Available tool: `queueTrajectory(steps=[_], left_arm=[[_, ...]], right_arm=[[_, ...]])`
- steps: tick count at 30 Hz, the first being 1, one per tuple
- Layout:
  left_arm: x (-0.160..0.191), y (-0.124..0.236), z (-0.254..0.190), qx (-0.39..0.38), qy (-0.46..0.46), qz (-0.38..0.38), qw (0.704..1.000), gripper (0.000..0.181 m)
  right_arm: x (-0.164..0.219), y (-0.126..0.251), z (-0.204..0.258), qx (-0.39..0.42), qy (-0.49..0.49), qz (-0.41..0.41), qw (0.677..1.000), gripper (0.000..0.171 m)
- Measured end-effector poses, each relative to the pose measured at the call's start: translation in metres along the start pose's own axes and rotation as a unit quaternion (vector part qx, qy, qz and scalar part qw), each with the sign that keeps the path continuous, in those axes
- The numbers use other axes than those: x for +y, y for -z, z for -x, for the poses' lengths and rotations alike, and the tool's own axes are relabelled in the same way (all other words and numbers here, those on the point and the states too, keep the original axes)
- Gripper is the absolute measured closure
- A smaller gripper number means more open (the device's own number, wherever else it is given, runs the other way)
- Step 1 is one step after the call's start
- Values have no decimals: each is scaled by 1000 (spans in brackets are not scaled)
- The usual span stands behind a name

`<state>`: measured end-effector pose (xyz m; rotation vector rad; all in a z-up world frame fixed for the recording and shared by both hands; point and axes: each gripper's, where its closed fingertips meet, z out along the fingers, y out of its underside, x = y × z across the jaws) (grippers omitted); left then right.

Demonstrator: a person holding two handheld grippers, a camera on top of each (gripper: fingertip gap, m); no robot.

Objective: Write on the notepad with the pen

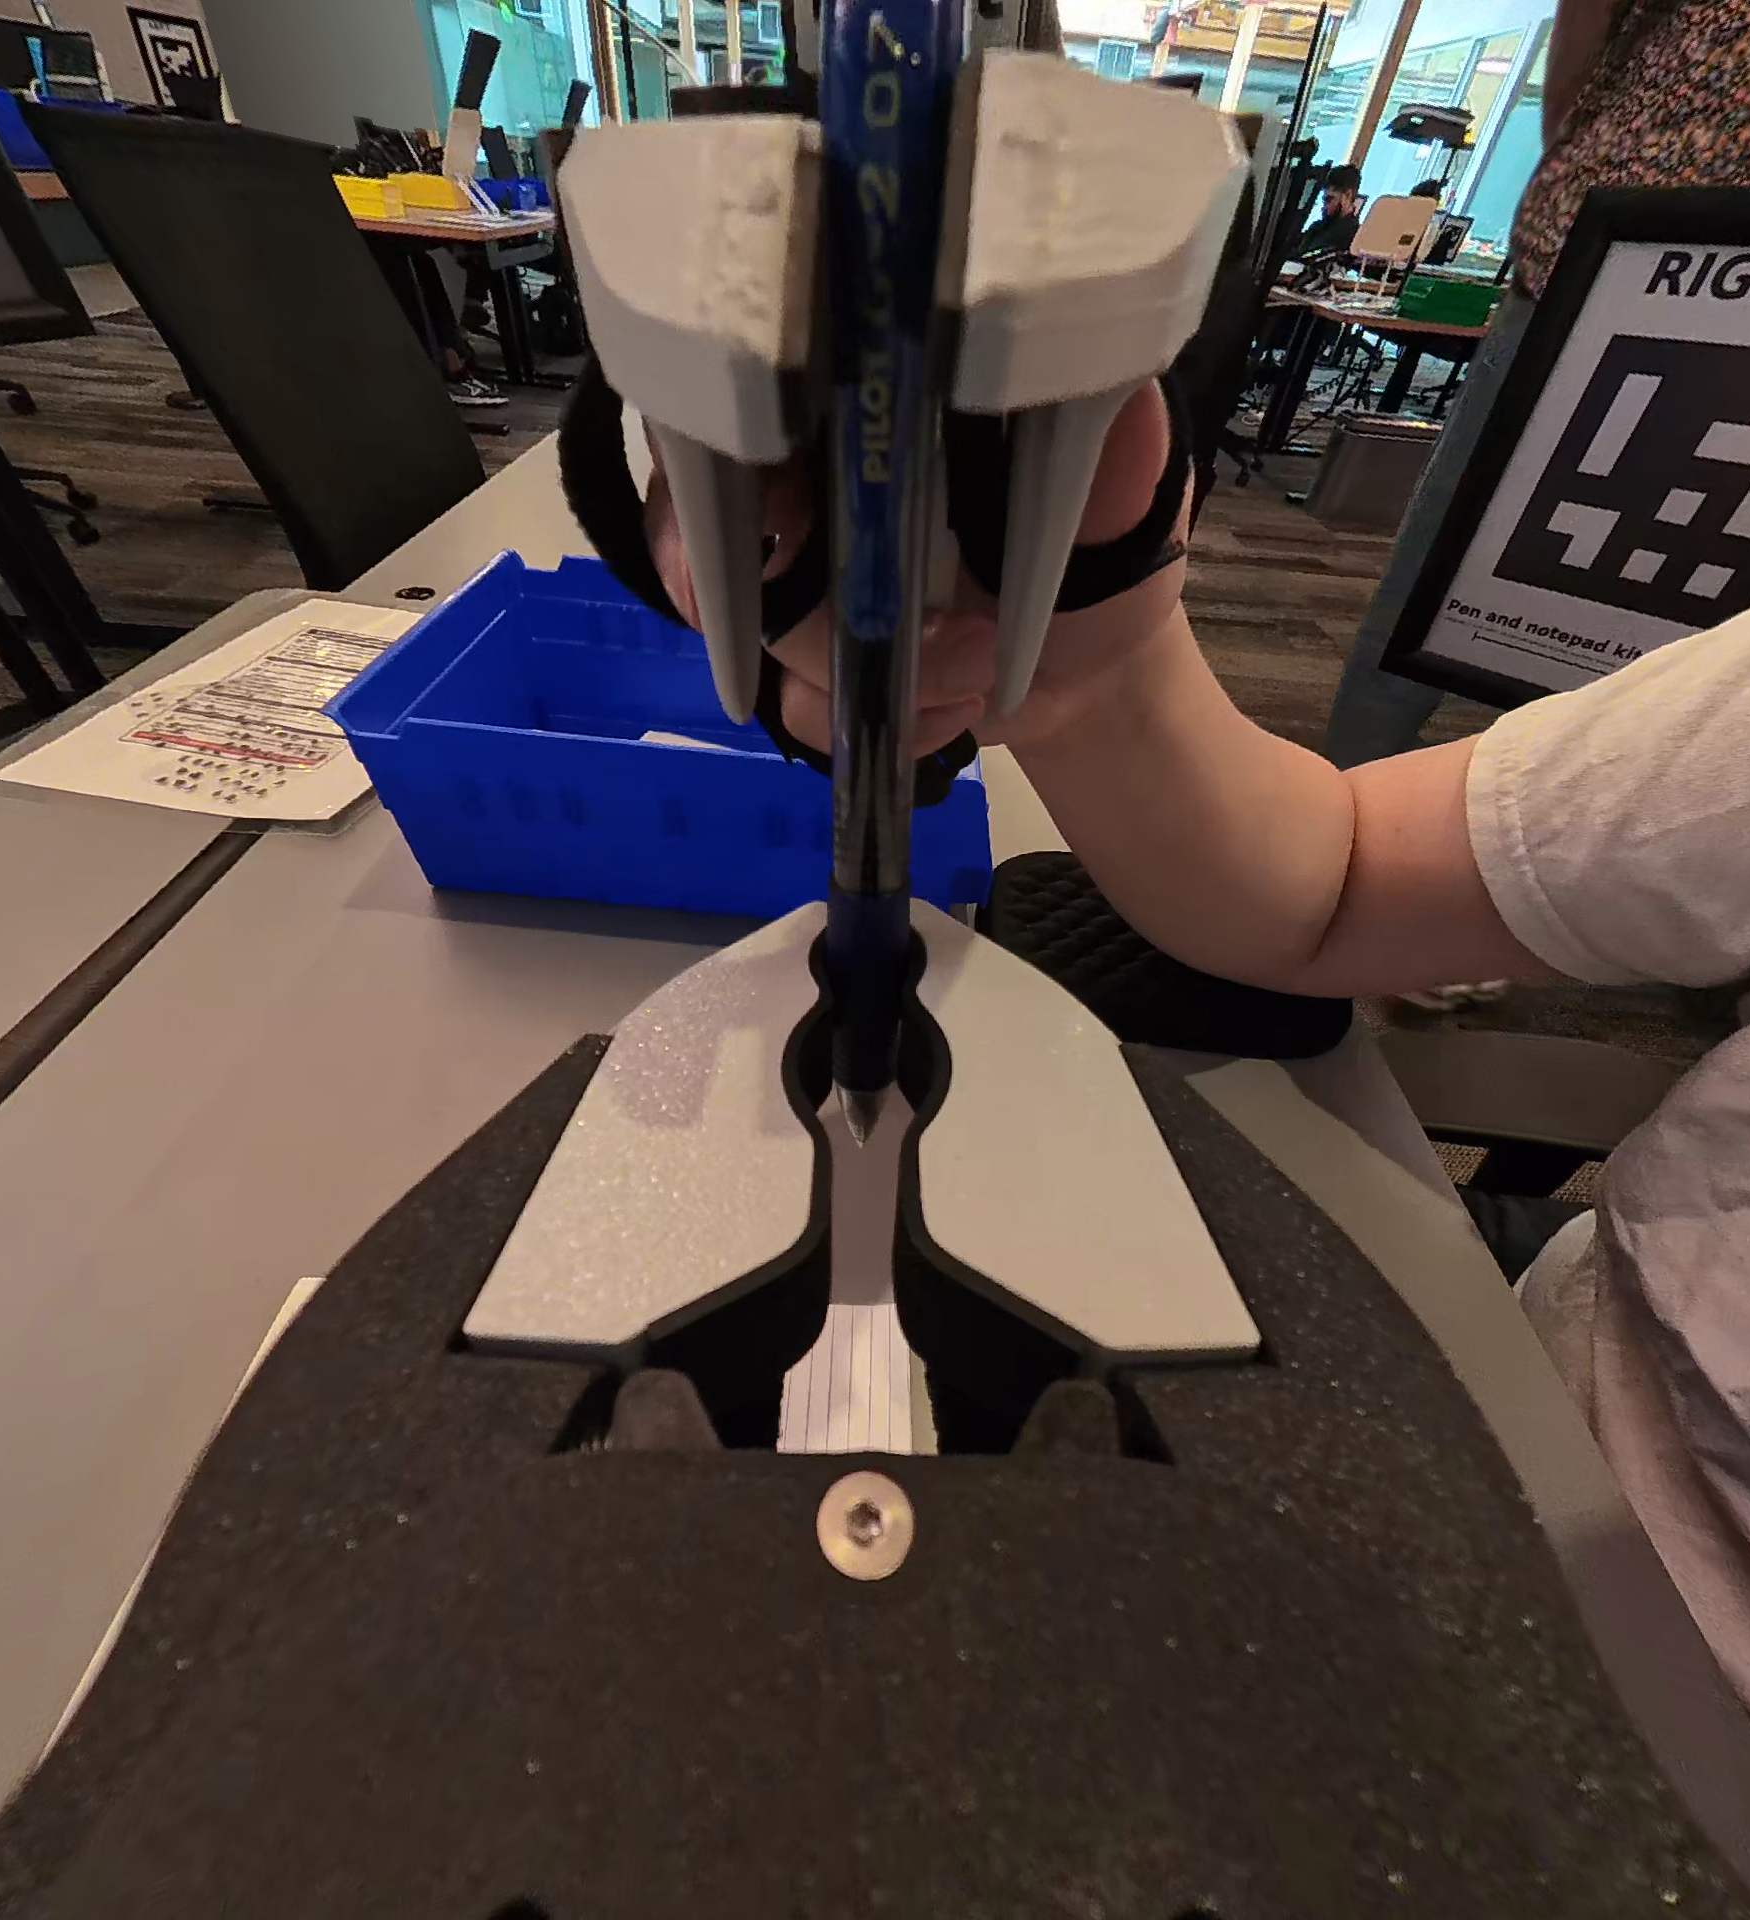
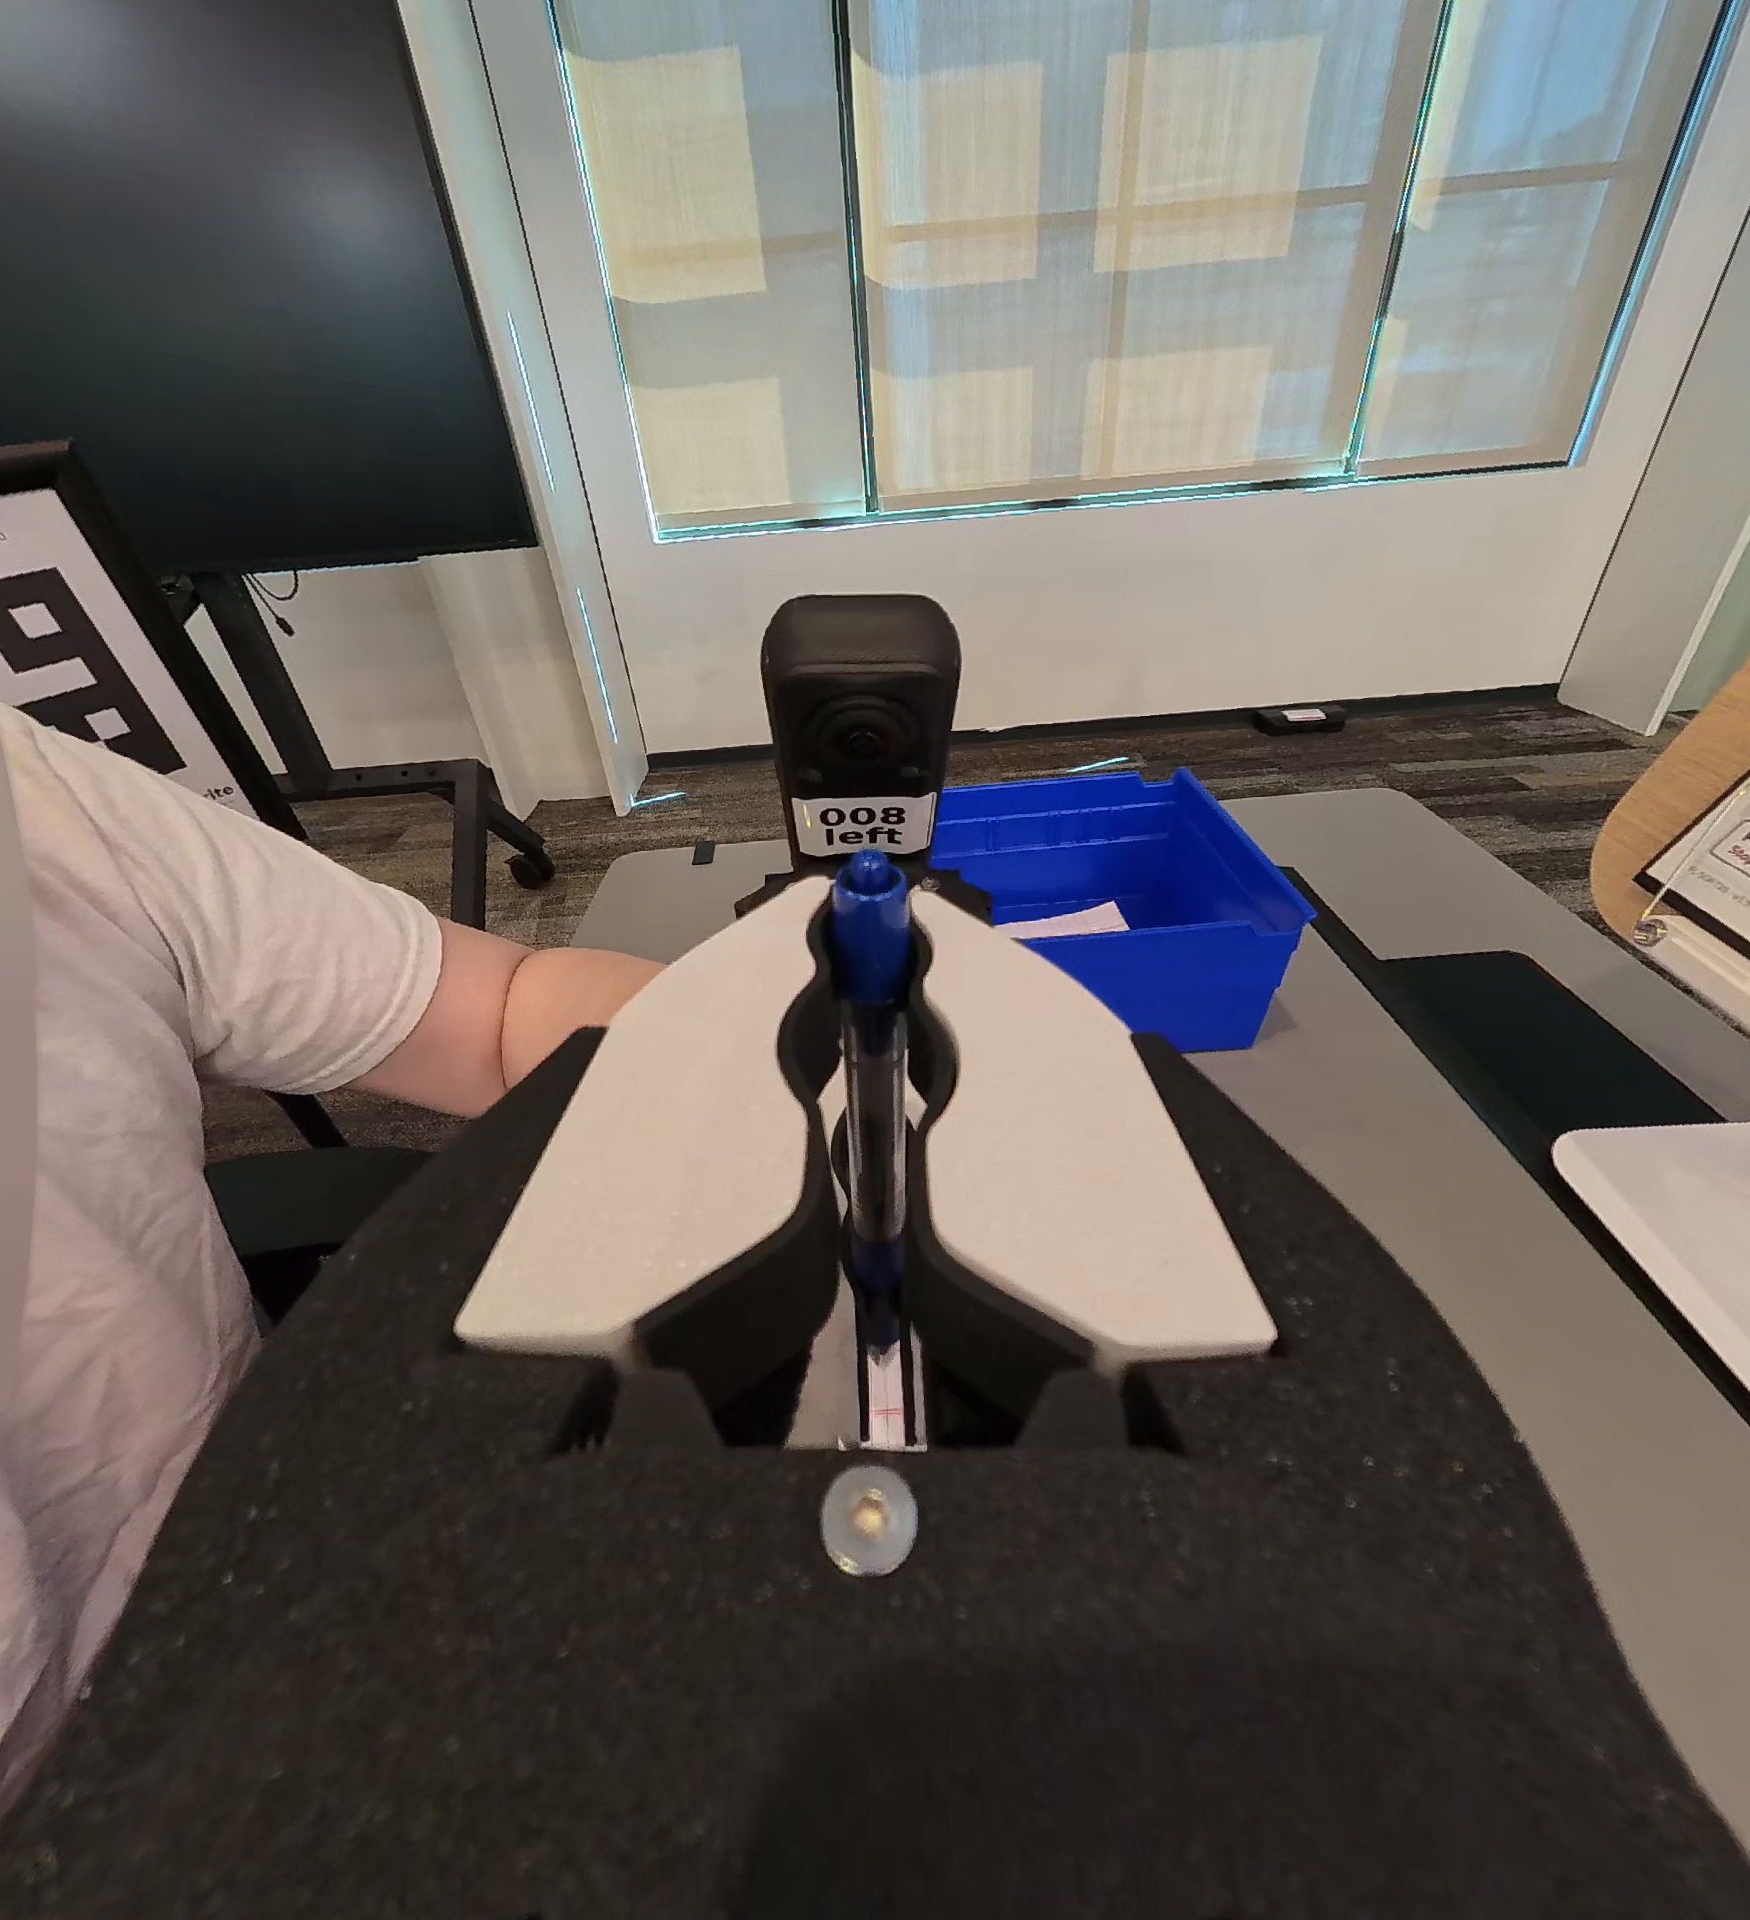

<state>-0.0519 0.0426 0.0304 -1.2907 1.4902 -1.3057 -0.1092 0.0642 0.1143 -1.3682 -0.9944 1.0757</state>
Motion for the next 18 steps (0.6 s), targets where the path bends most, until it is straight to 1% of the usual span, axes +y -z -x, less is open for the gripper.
queueTrajectory(steps=[6, 9, 10, 18], left_arm=[[2, -1, -1, 2, 0, 5, 1000, 175], [2, -2, -2, 4, -1, 8, 1000, 175], [2, -2, -2, 3, -1, 7, 1000, 175], [1, -2, -1, -3, 1, 7, 1000, 175]], right_arm=[[2, -1, 0, -2, -2, 4, 1000, 163], [5, -2, -1, 0, -2, 13, 1000, 161], [4, -2, 0, -2, 1, 11, 1000, 165], [3, -2, 1, -9, -5, 4, 1000, 165]])
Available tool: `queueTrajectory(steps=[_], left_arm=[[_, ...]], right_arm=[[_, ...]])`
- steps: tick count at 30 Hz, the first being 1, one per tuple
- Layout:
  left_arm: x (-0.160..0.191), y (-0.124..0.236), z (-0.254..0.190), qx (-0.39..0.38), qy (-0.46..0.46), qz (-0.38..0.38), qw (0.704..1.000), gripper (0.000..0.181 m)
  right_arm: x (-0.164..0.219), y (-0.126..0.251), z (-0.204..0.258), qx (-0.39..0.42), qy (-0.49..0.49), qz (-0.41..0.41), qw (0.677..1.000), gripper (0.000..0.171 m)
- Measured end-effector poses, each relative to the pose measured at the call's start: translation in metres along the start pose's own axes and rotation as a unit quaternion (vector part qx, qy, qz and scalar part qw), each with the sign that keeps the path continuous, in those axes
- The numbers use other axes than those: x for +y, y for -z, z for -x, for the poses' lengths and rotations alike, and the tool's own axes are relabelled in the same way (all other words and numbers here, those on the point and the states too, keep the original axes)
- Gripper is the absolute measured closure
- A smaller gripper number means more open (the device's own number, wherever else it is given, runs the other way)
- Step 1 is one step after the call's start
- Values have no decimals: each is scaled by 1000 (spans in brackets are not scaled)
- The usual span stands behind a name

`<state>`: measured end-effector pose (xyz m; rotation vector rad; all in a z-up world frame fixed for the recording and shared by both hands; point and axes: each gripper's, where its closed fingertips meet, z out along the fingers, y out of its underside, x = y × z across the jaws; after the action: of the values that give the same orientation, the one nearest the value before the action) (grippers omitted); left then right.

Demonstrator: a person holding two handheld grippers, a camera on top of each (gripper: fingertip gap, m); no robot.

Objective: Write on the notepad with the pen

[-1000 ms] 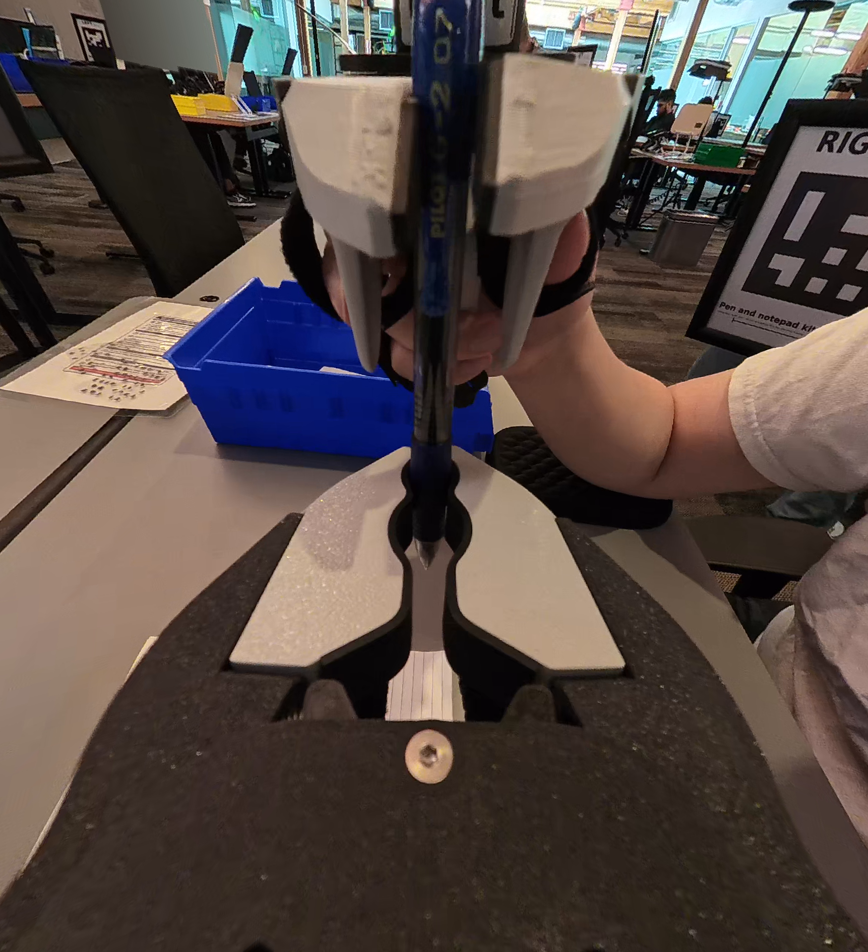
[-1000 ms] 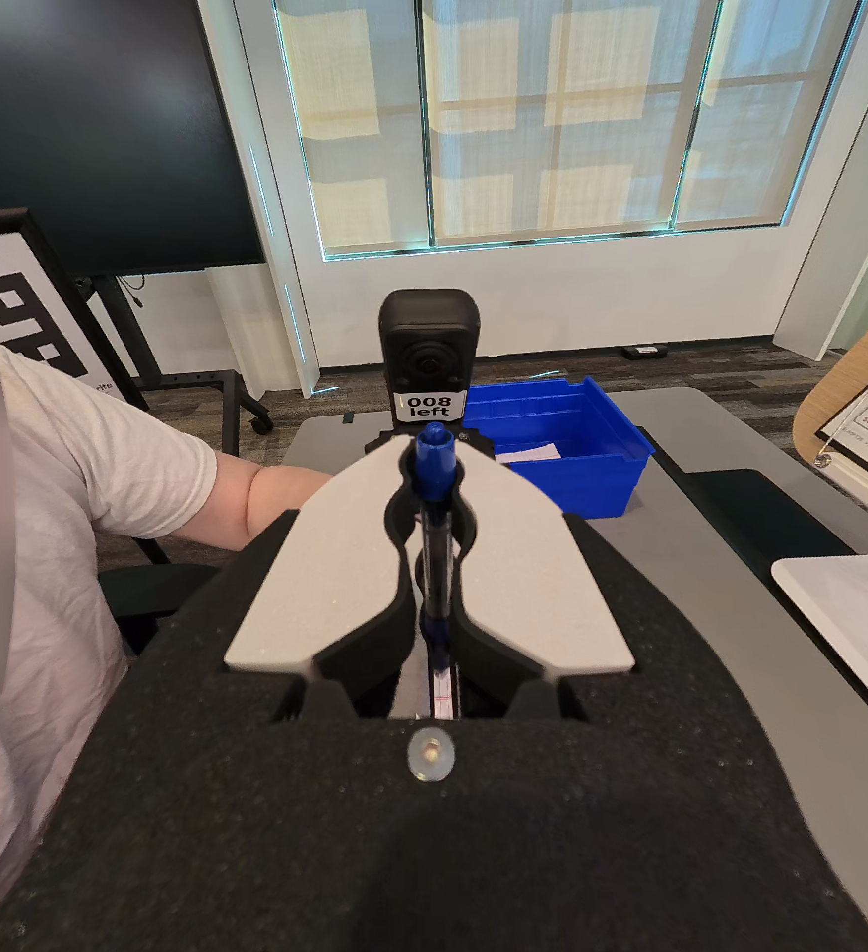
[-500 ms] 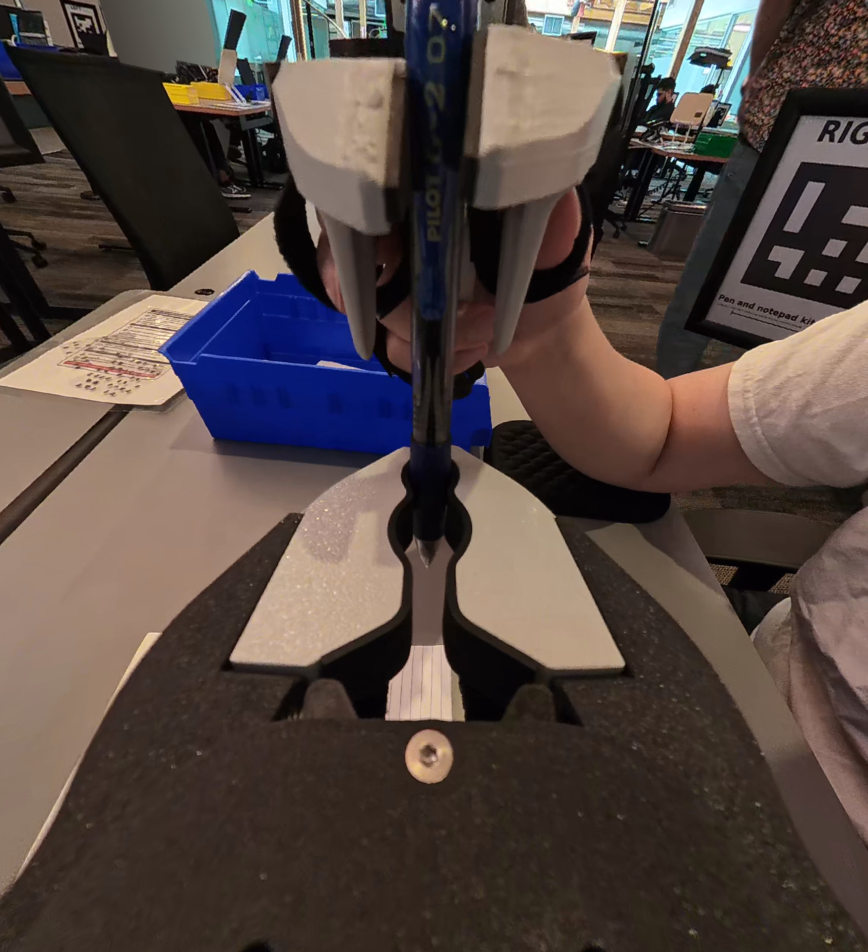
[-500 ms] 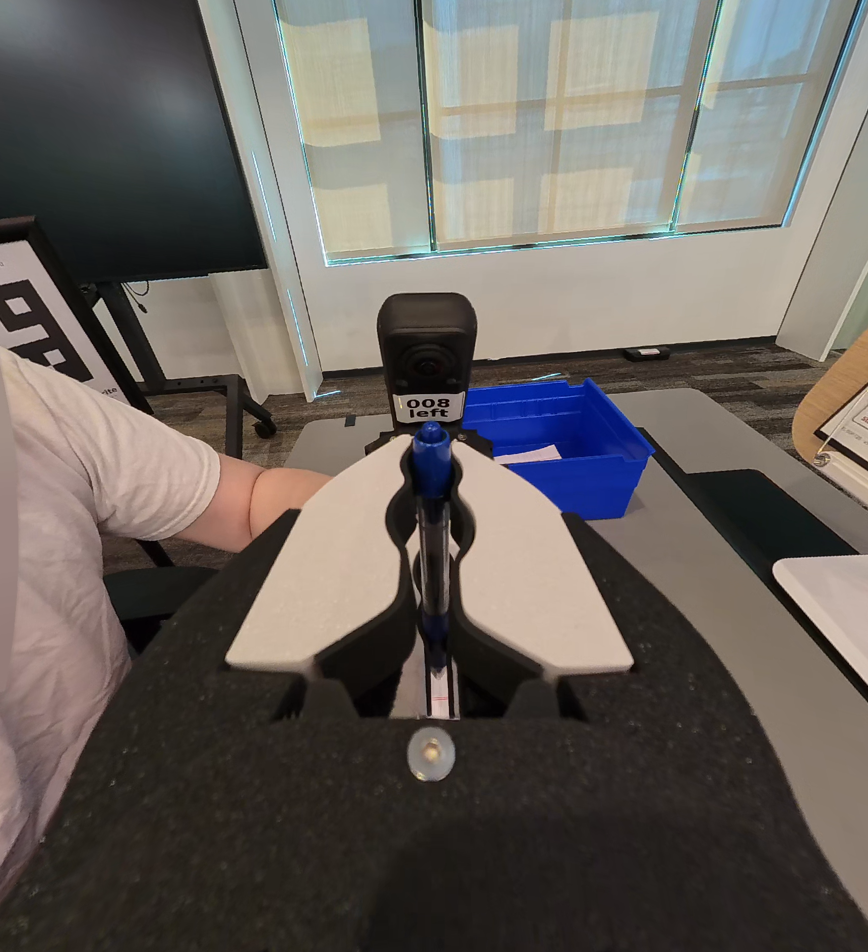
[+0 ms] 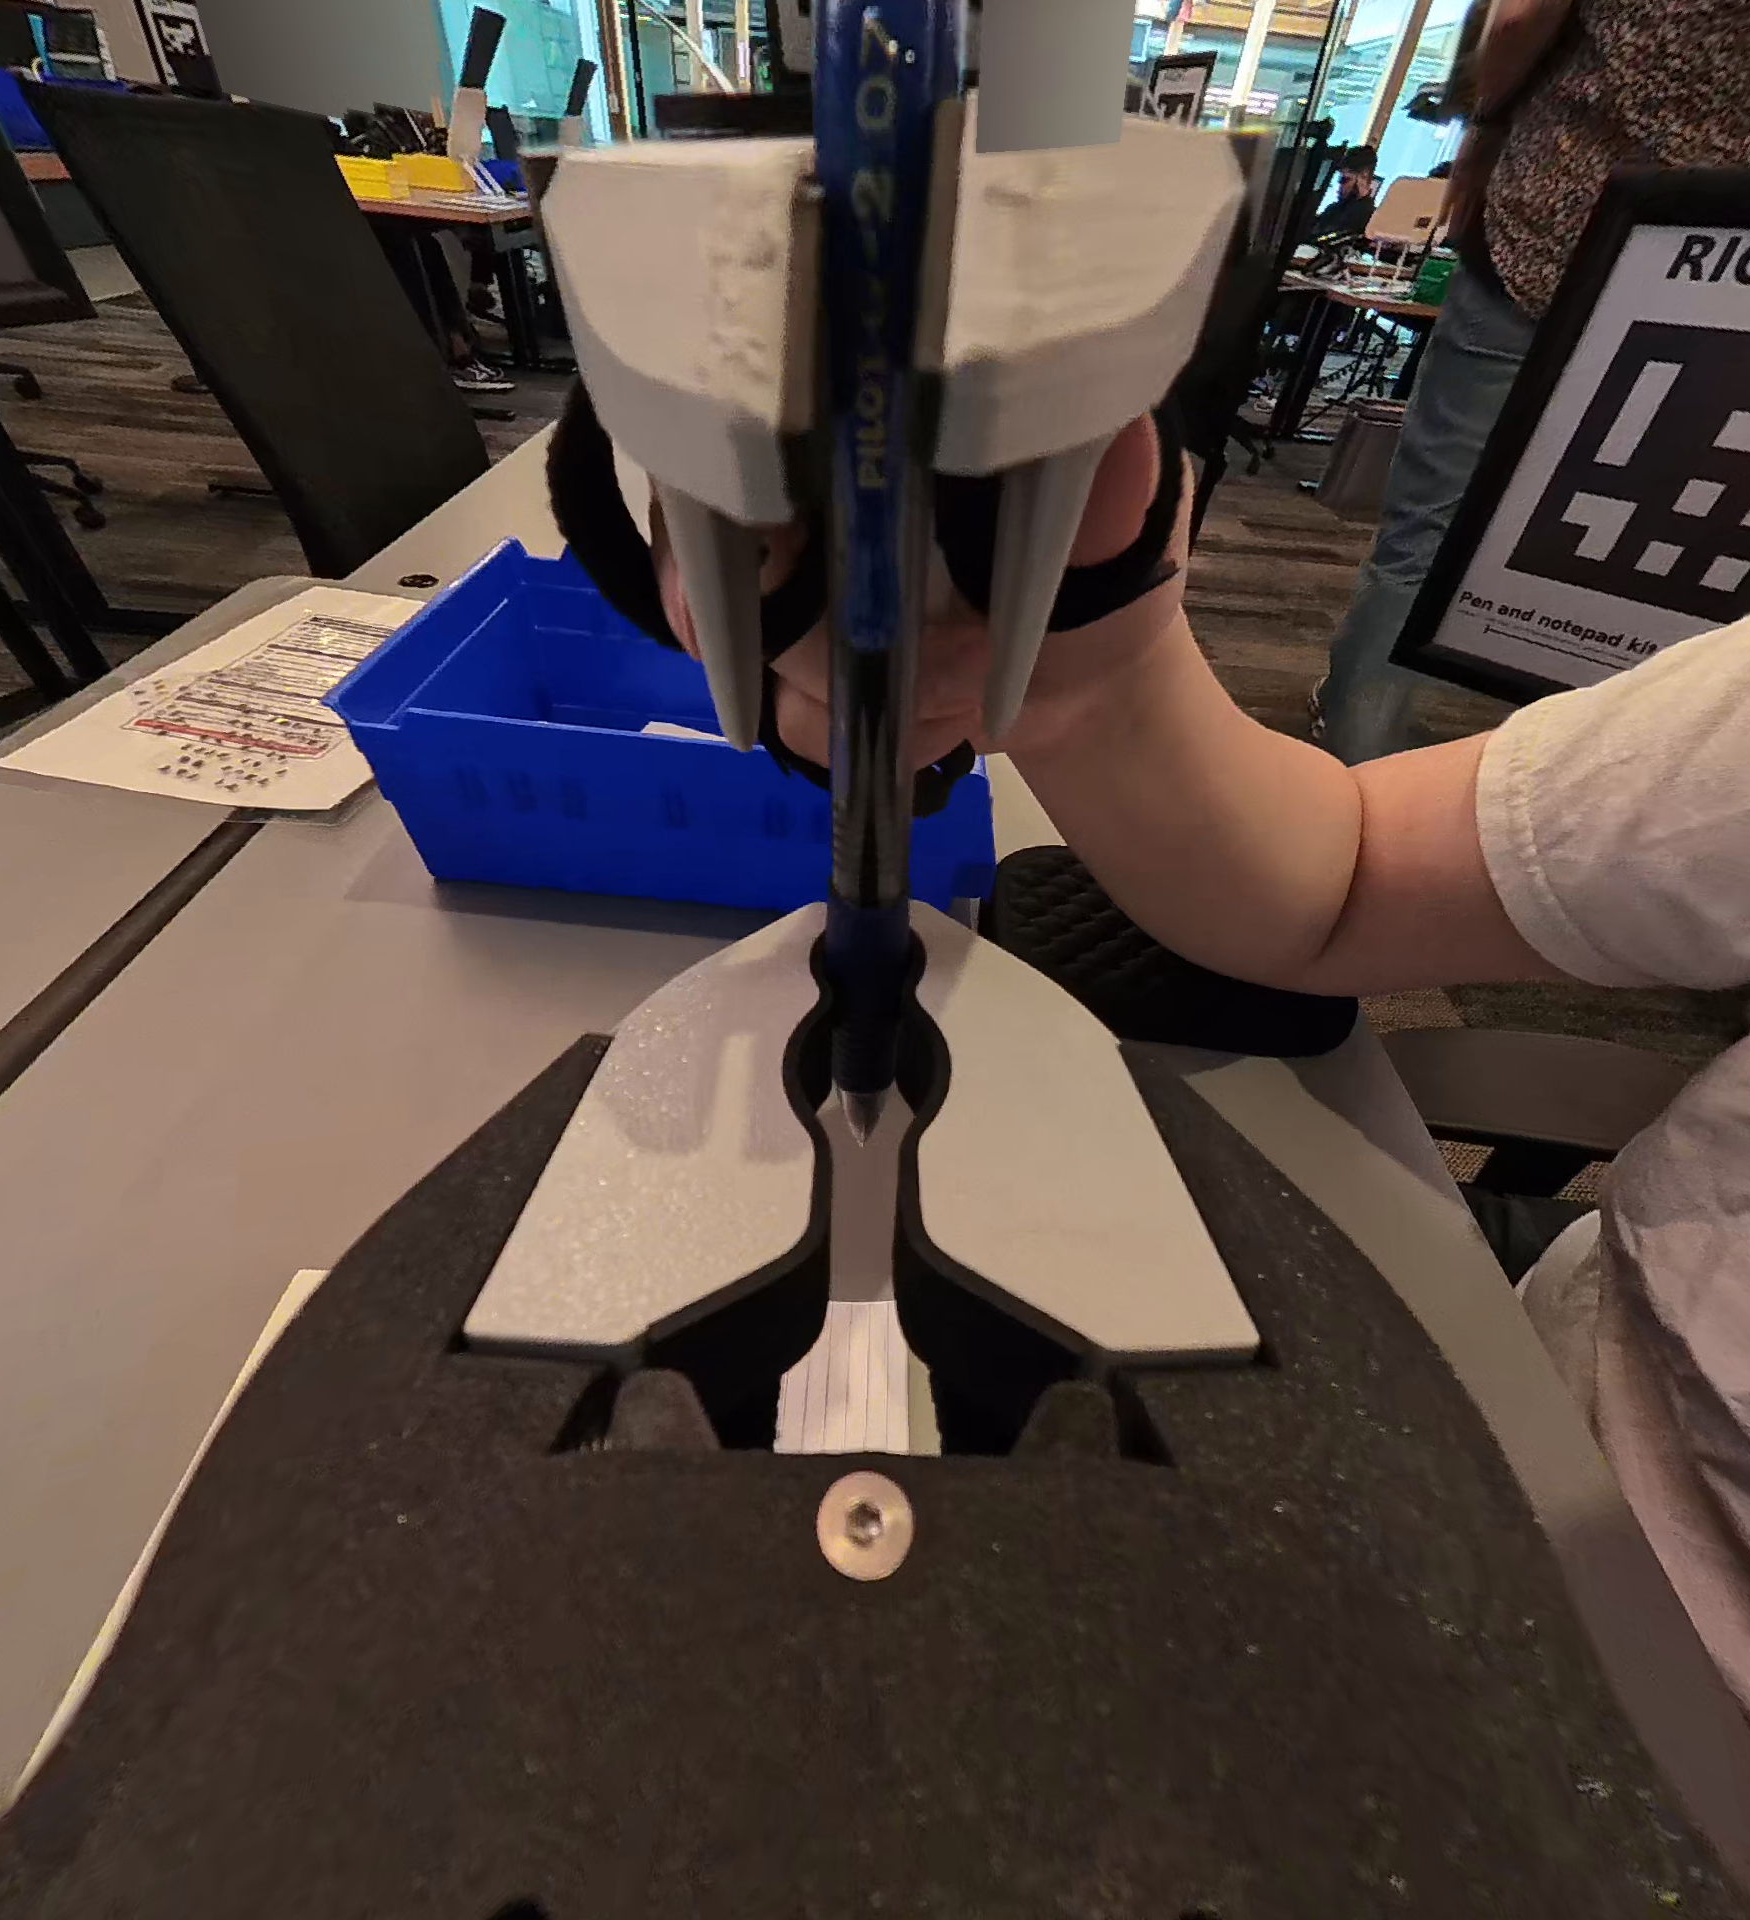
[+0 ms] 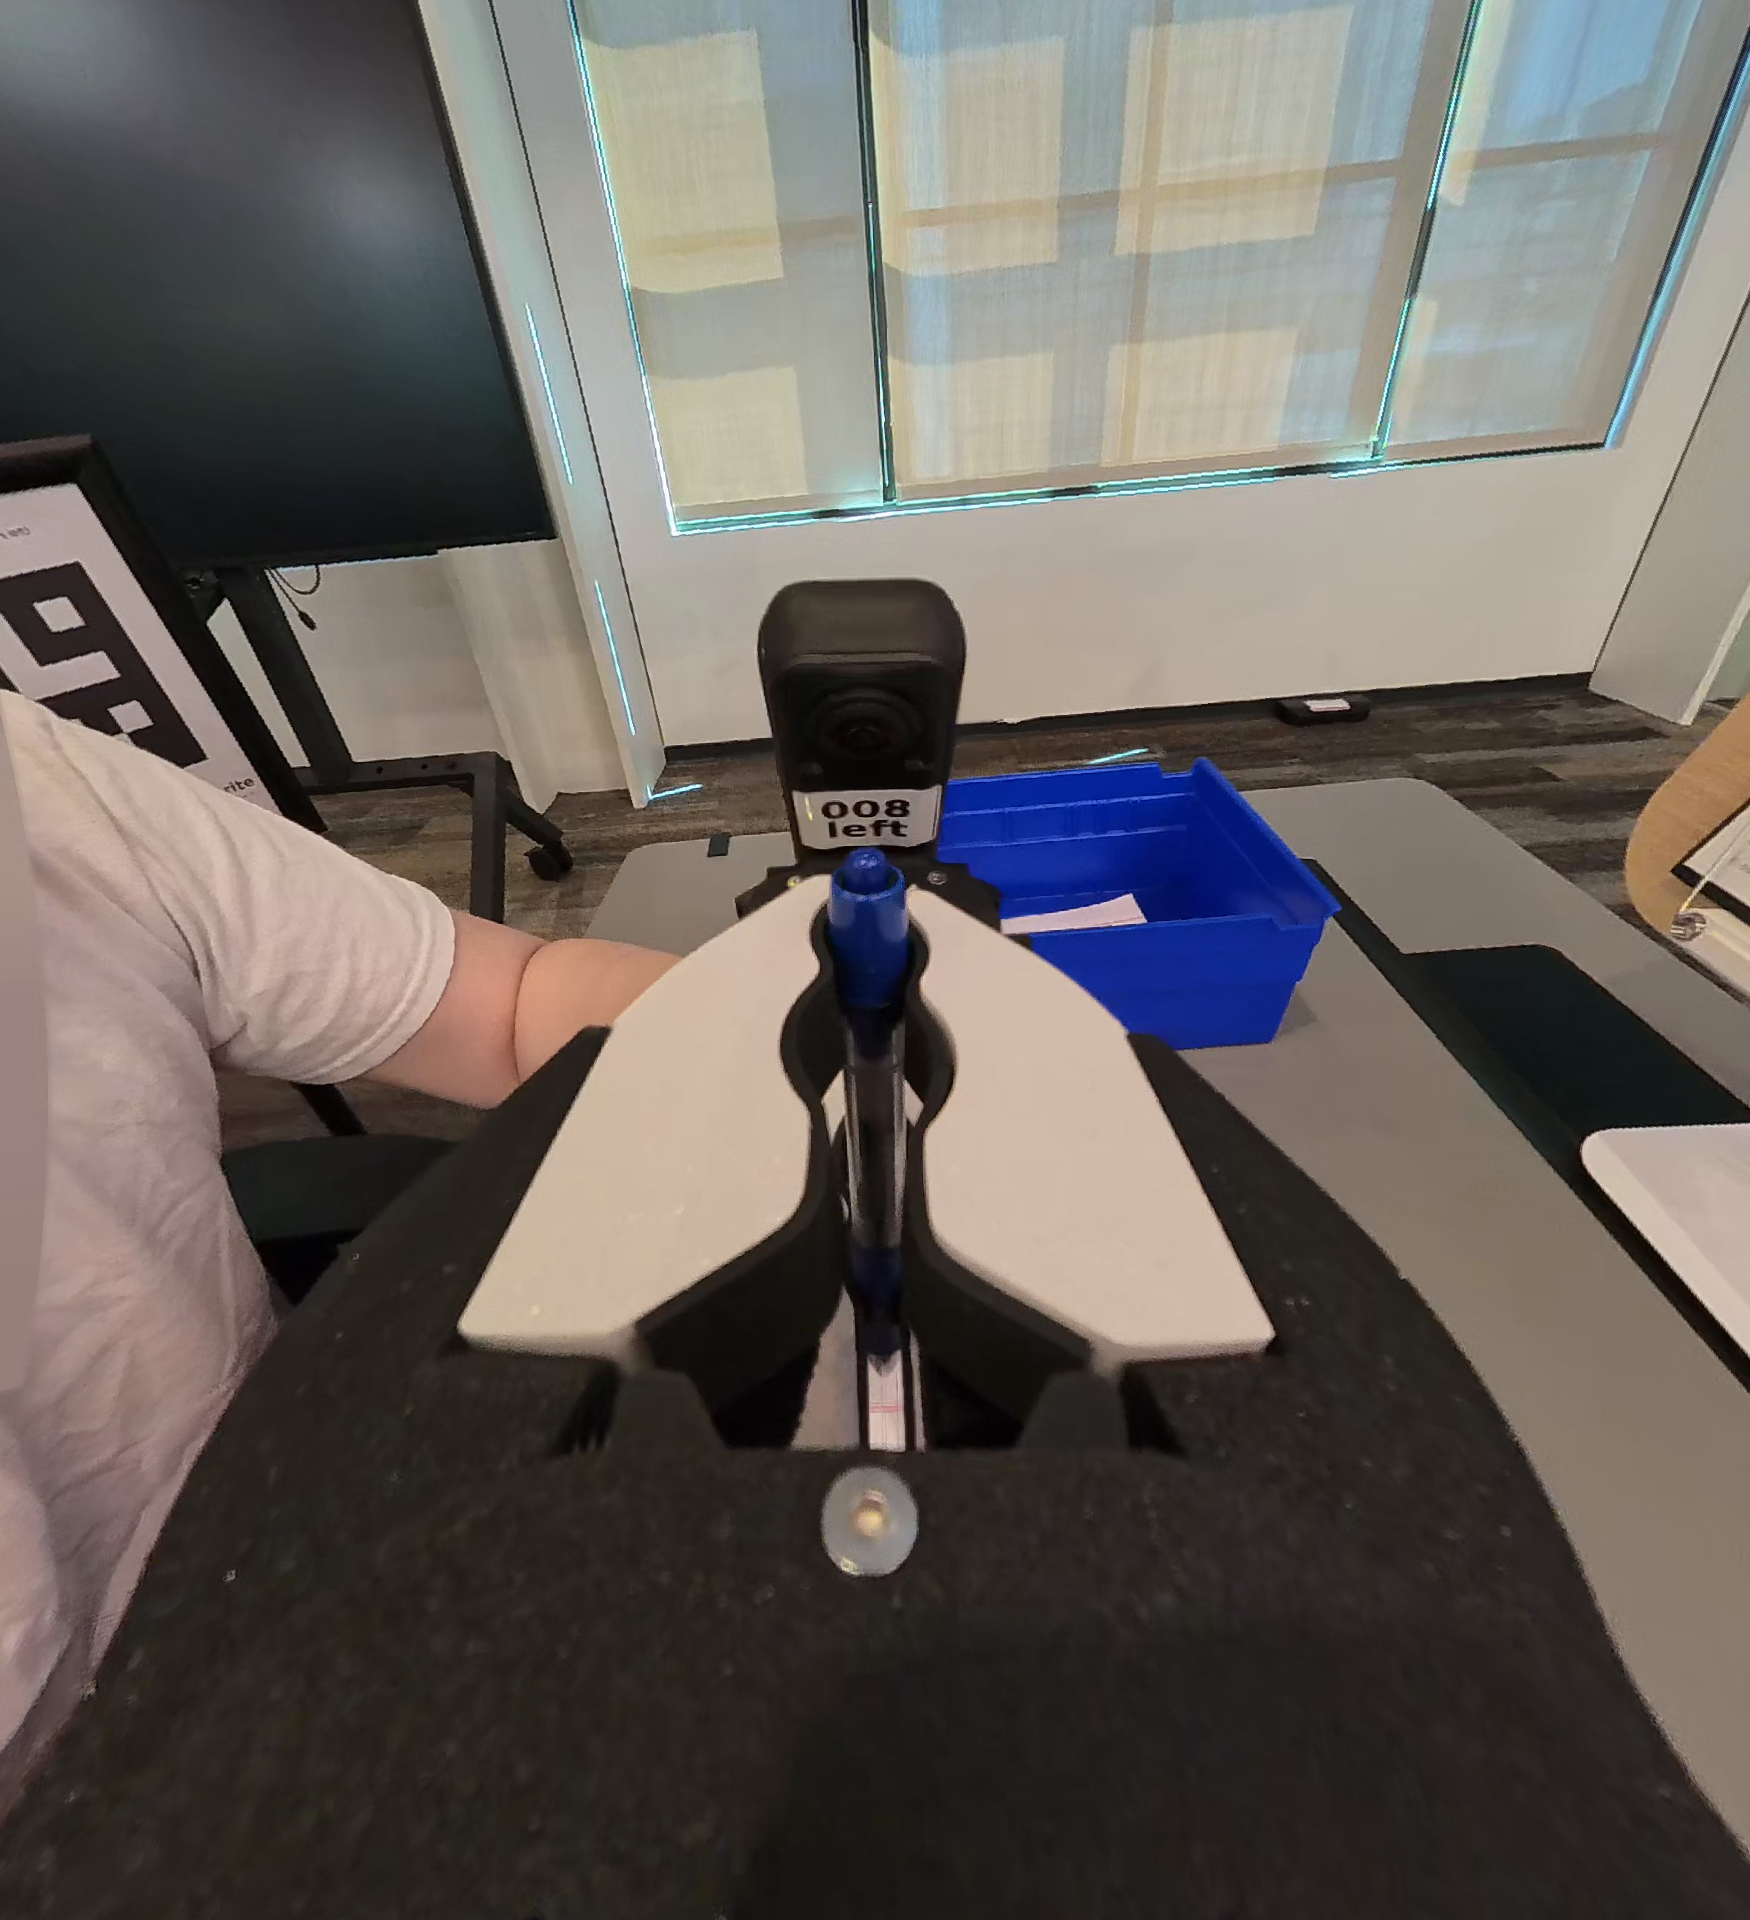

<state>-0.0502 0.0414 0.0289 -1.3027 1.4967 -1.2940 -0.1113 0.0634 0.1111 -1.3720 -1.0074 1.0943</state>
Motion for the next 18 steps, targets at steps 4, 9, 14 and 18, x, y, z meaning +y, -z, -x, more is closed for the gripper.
queueTrajectory(steps=[4, 9, 14, 18], left_arm=[[6, 3, 13, -36, 4, 29, 999, 136], [-13, 38, 30, -93, -14, 28, 995, 138], [-13, 61, 41, -138, 8, 59, 989, 145], [-3, 59, 43, -144, 21, 91, 985, 149]], right_arm=[[-7, 13, -15, 29, -2, -26, 999, 165], [-34, 62, -40, 126, -20, -81, 989, 166], [-47, 91, -46, 169, -28, -98, 980, 166], [-45, 99, -54, 175, -47, -102, 978, 166]])
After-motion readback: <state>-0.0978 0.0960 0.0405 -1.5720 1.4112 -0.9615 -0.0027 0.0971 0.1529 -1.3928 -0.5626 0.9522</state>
